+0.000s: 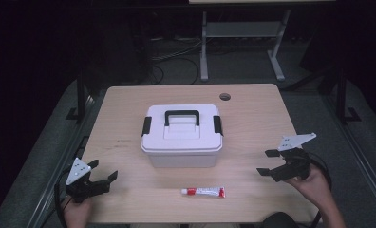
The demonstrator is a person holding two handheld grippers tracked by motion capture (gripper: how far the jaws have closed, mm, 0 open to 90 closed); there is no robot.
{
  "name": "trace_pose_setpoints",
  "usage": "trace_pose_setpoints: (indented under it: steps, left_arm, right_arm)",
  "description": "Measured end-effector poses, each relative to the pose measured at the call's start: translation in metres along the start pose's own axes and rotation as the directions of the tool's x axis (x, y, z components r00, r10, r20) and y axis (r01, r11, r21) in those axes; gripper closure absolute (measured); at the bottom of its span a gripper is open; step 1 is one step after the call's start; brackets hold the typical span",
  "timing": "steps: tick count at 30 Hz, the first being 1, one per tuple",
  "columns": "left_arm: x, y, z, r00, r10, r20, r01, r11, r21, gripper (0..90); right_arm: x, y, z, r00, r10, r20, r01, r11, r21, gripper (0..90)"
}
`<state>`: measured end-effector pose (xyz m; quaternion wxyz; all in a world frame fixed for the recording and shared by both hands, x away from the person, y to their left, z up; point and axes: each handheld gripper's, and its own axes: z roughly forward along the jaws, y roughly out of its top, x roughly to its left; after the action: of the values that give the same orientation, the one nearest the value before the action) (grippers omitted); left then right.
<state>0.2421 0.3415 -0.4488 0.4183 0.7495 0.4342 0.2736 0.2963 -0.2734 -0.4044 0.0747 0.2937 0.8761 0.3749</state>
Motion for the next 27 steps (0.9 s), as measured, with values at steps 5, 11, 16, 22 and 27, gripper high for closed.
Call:
trace_pose_setpoints:
  steps: [5,11,16,22,27]
  left_arm:
    - [0.000,0.000,0.000,1.0000,-0.003,0.000,0.003,1.0000,-0.003,13.4]
    - [0.002,-0.001,0.000,1.0000,-0.008,-0.002,0.008,1.0000,-0.005,13.4]
    - [0.003,-0.001,-0.002,0.9997,-0.024,0.000,0.024,0.9996,-0.016,13.4]
    - [0.004,-0.001,-0.002,0.9997,-0.026,0.002,0.026,0.9995,-0.017,13.4]
    - [0.004,-0.001,-0.002,0.9997,-0.022,0.005,0.022,0.9996,-0.016,13.4]
  right_arm:
    - [-0.003,0.009,-0.002,0.9997,-0.012,-0.020,0.012,1.000,0.005,21.4]
    - [-0.008,0.025,-0.007,0.9987,-0.033,-0.038,0.034,0.999,0.029,21.2]
    - [-0.013,0.045,-0.013,0.9964,-0.058,-0.062,0.060,0.997,0.040,20.9]
    - [-0.020,0.061,-0.011,0.9931,-0.069,-0.095,0.074,0.995,0.059,20.6]
    - [-0.022,0.071,-0.008,0.9911,-0.084,-0.103,0.093,0.992,0.081,20.6]
